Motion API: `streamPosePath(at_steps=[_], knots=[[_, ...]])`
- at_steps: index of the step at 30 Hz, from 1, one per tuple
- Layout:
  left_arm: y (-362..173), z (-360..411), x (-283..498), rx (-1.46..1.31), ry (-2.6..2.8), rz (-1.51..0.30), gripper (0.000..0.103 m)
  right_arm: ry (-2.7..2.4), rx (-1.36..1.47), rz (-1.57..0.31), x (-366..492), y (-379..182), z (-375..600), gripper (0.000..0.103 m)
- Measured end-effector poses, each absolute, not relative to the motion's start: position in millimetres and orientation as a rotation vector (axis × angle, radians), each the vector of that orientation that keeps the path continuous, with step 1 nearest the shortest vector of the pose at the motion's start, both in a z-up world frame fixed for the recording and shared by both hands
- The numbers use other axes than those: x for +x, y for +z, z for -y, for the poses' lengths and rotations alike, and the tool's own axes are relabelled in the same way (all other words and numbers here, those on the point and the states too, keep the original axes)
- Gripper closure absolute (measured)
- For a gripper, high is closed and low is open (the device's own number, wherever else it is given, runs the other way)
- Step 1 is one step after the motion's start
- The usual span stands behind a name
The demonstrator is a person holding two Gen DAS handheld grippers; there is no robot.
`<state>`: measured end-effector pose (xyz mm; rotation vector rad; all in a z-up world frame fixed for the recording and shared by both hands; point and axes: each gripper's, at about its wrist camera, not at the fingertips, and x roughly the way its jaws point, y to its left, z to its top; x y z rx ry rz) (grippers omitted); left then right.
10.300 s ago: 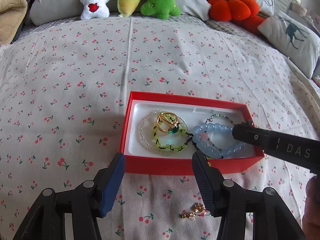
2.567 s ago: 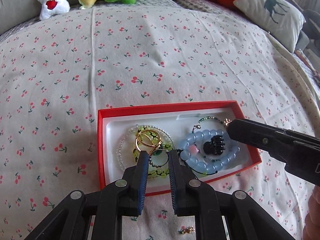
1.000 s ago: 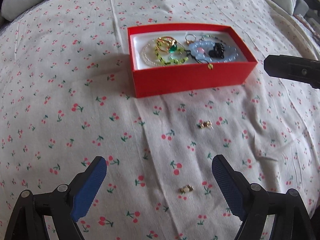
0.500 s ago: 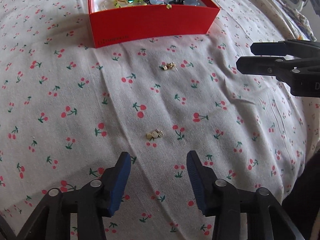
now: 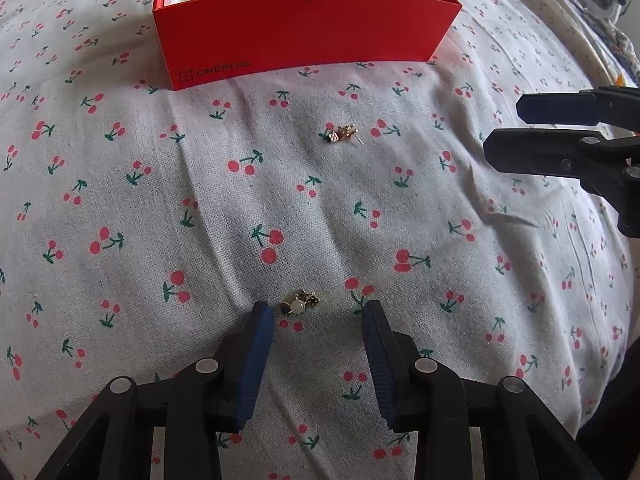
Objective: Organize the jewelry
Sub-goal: 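Grasp a small gold earring with the left tool while the right grasps the other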
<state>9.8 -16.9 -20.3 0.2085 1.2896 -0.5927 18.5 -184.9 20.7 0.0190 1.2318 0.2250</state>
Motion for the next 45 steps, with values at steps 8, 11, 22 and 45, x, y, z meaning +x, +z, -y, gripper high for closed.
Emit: streamPosePath(at_steps=[8,11,22,45], knots=[[-26.1,41.2,15.4,0.276,-0.551,-1.262,0.080,0.219,0.027,-1.238,17.5,20.2,186.1,0.035],[-27.3,42.4,18.3,0.281,-0.540,-1.255,0.094,0.218,0.027,-1.236,17.1,20.8,186.5,0.035],[-13.2,9.8,29.3,0.168,-0.518,-1.242,0.100,0.220,0.027,-1.238,21.3,18.1,184.5,0.035],[-2.8,-18.8,31.5,0.143,-0.445,-1.194,0.100,0.344,0.054,-1.238,60.3,-23.6,133.6,0.065]])
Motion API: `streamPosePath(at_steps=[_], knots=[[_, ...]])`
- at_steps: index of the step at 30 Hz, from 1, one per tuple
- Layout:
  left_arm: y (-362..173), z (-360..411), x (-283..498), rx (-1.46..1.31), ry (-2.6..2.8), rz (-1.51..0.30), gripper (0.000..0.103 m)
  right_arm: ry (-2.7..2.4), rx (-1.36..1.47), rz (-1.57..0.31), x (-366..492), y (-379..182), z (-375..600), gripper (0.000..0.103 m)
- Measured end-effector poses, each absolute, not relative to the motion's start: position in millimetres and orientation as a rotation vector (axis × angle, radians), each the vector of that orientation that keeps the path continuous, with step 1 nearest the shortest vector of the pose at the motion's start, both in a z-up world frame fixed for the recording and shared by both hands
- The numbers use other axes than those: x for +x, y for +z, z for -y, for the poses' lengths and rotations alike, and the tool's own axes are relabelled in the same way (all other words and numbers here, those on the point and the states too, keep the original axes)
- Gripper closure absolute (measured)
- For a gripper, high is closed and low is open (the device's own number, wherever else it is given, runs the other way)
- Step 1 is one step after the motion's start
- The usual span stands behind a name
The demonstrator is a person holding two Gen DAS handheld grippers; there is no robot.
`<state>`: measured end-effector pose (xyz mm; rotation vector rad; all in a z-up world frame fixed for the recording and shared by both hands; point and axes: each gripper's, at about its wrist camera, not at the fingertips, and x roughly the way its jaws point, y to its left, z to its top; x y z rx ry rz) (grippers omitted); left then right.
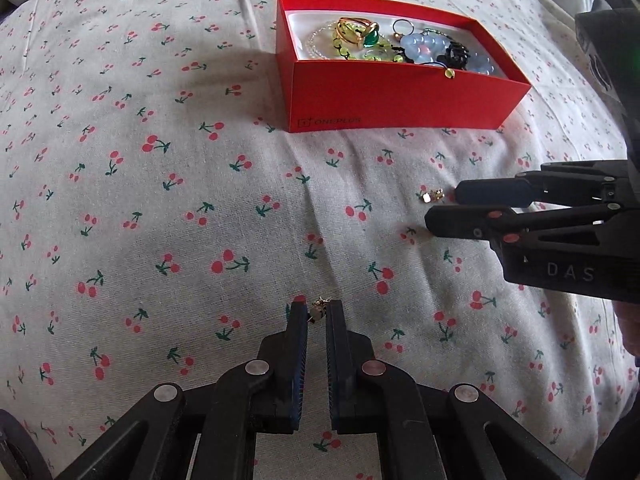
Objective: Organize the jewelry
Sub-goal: 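Grasp a small gold earring with the left tool while the right grasps the other, then carry both small earrings into the red box and open both tools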
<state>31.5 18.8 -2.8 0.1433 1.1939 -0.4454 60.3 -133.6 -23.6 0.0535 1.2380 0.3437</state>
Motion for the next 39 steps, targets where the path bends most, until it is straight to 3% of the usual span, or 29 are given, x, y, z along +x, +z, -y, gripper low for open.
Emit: streamPosePath(at_steps=[6,11,26,39], knots=[[-5.8,-26.2,29.6,0.140,-0.443,-1.202,0.100,0.324,-0.048,-1.211,62.6,-24.0,118.6,0.069],[-8.1,-31.1,30.5,0.121,-0.436,-1.214,0.100,0.333,-0.141,-1.188,63.8,-24.7,108.0,0.092],[3.5,-30.0,35.5,0.076,-0.393,-1.180,0.100,0.326,-0.046,-1.204,60.7,-7.1,129.5,0.092],[35.3,-6.0,60.8,0.006,-0.378,-1.073,0.100,0.272,0.131,-1.079,59.6,46.6,182.3,0.092]])
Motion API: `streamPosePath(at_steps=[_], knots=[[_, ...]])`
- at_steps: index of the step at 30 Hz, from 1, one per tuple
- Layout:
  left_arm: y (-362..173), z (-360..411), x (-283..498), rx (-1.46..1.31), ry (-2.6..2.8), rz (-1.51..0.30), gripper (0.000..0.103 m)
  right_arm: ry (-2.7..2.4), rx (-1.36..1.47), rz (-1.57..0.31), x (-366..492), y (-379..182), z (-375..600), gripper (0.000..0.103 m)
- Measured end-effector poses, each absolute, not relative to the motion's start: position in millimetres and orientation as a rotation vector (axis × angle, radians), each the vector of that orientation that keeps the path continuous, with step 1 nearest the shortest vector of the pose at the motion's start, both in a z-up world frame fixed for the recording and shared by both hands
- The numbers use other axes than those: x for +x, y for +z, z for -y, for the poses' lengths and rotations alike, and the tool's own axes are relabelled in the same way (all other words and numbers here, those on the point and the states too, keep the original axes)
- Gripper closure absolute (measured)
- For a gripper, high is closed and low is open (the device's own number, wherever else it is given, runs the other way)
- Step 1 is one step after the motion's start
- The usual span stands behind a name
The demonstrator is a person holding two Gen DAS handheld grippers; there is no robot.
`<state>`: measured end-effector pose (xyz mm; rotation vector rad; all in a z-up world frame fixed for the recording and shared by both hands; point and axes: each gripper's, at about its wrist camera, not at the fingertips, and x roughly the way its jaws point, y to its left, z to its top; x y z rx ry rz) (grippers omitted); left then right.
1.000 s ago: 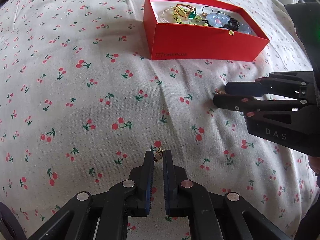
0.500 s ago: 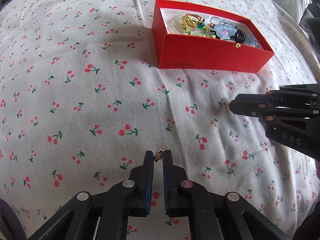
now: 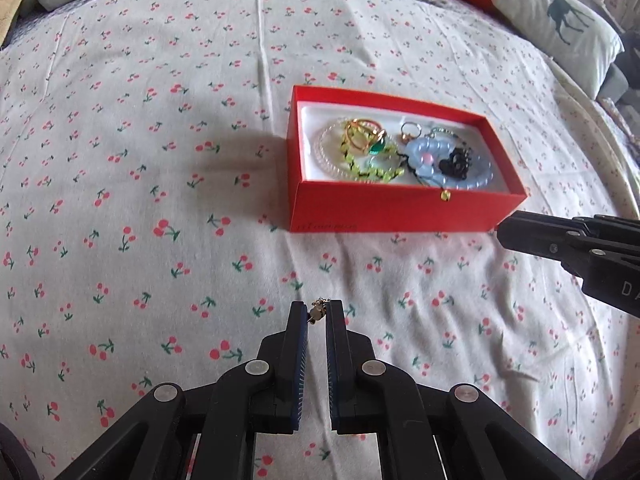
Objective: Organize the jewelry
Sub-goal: 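Carry both small earrings into the red box and open both tools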
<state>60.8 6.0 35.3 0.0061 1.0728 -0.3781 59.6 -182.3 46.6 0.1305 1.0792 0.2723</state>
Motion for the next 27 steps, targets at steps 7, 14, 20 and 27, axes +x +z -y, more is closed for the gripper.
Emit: streamPosePath(at_steps=[7,14,20,27], knots=[[55.8,15.4,85.7,-0.041,-0.398,-0.991,0.100,0.214,0.238,-1.033,67.4,59.0,217.7,0.092],[54.1,38.0,109.9,-0.053,-0.394,-0.954,0.100,0.201,0.324,-0.995,80.5,63.4,234.5,0.092],[48.2,49.1,115.6,-0.043,-0.381,-0.939,0.094,0.213,0.362,-1.011,89.0,56.0,233.4,0.092],[52.0,42.6,114.2,-0.041,-0.353,-0.935,0.070,0.212,0.382,-1.035,95.8,43.7,233.8,0.092]])
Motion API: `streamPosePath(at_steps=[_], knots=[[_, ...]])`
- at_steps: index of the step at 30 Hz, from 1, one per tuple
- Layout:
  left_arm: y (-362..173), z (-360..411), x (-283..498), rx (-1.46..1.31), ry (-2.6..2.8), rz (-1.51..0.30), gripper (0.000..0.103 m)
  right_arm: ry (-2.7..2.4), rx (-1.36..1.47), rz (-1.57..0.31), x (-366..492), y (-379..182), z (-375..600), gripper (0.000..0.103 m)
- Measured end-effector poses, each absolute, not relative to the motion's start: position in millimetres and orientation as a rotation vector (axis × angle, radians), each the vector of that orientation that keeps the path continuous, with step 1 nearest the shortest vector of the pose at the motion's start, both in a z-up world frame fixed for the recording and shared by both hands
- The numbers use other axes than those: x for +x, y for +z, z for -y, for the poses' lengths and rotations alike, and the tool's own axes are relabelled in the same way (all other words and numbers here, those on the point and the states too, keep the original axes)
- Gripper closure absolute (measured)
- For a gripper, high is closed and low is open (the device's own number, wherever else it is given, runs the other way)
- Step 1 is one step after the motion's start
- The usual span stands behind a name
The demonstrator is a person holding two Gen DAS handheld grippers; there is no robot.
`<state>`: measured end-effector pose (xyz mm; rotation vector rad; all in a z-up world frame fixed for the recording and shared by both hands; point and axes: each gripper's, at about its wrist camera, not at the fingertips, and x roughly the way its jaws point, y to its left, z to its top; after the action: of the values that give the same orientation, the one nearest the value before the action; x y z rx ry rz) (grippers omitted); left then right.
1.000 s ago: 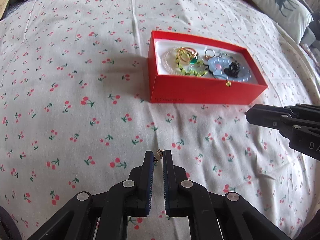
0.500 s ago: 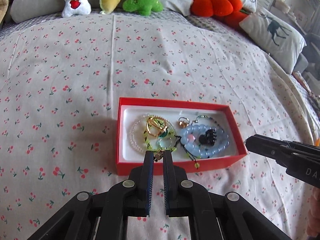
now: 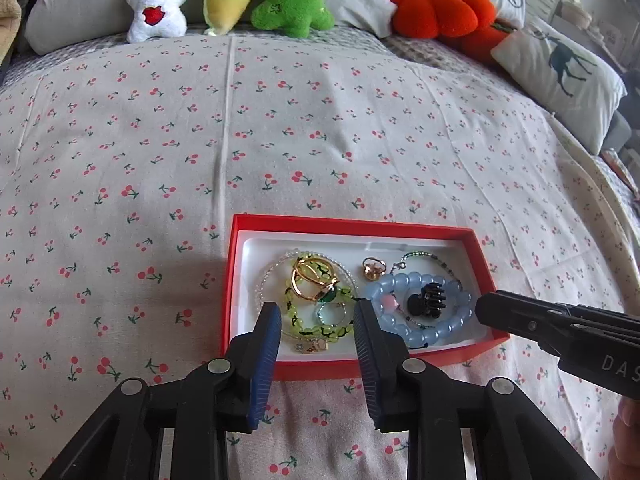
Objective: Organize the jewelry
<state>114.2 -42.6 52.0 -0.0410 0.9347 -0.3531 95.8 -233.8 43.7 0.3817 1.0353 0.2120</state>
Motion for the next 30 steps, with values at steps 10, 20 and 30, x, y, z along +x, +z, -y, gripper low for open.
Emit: streamPosePath(at_steps=[10,20,30], knots=[[52.9,30.1,101.8,-0.048,-0.305,-0.978,0.027,0.221,0.376,-1.027,100.8,53.1,230.4,0.081],[58.1,24.3,82.2,-0.025,-0.214,-1.044,0.001,0.099,0.373,-1.035,78.1,75.6,241.5,0.045],[53.2,13.5,53.5,0.021,-0.009,-1.080,0.001,-0.088,0.233,-1.064,17.5,93.6,233.7,0.000]])
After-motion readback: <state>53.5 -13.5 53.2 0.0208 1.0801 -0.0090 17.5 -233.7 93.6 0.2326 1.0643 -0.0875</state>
